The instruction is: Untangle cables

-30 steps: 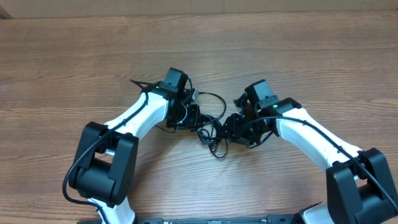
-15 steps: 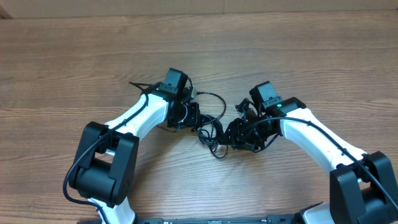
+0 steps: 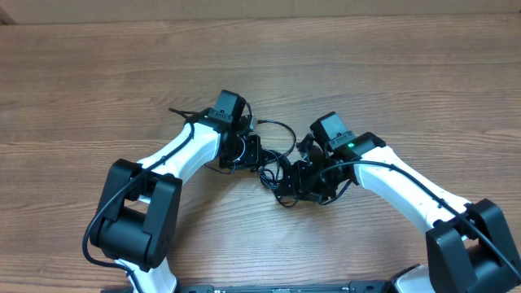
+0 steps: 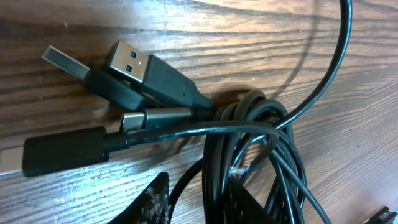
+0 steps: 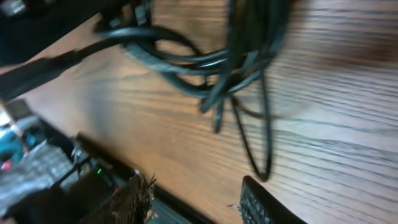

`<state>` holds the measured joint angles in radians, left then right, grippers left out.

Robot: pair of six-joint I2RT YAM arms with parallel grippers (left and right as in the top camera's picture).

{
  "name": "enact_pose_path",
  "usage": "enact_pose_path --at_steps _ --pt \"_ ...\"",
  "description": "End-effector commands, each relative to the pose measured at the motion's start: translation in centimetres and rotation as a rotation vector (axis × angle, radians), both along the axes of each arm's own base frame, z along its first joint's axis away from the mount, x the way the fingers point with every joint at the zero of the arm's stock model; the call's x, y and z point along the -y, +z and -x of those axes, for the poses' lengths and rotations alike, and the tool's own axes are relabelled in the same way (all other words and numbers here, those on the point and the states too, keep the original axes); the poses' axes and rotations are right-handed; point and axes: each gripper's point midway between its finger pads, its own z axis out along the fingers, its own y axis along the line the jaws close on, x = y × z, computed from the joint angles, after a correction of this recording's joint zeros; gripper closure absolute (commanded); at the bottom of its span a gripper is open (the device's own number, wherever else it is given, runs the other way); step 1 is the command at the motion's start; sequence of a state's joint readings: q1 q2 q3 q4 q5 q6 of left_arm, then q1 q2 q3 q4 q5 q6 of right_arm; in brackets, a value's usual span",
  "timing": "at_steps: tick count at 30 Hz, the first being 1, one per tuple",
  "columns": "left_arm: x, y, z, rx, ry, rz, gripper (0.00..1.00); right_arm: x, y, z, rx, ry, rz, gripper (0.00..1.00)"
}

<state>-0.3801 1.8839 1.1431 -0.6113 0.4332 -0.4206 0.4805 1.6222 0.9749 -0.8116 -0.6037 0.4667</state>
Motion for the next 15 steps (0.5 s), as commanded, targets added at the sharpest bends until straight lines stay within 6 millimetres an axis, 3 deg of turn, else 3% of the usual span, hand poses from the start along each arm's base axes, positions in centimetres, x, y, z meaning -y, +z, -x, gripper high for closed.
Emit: enact_pose_path --at_steps 1,11,15 --pt "0.2 -0.7 0.9 -0.041 0.003 0.001 0.71 0.8 -0.7 -0.2 0.023 -0.063 0.106 0.56" --pt "0.8 -0.3 1.2 -0.067 0.009 0.041 0.77 0.7 -3.6 -0.2 0.084 -0.21 0.268 0.69" --pt "0.8 -0.3 1.2 -0.066 0.009 0.041 0.77 0.9 -4.1 -0.8 0.113 -0.261 0.29 0.7"
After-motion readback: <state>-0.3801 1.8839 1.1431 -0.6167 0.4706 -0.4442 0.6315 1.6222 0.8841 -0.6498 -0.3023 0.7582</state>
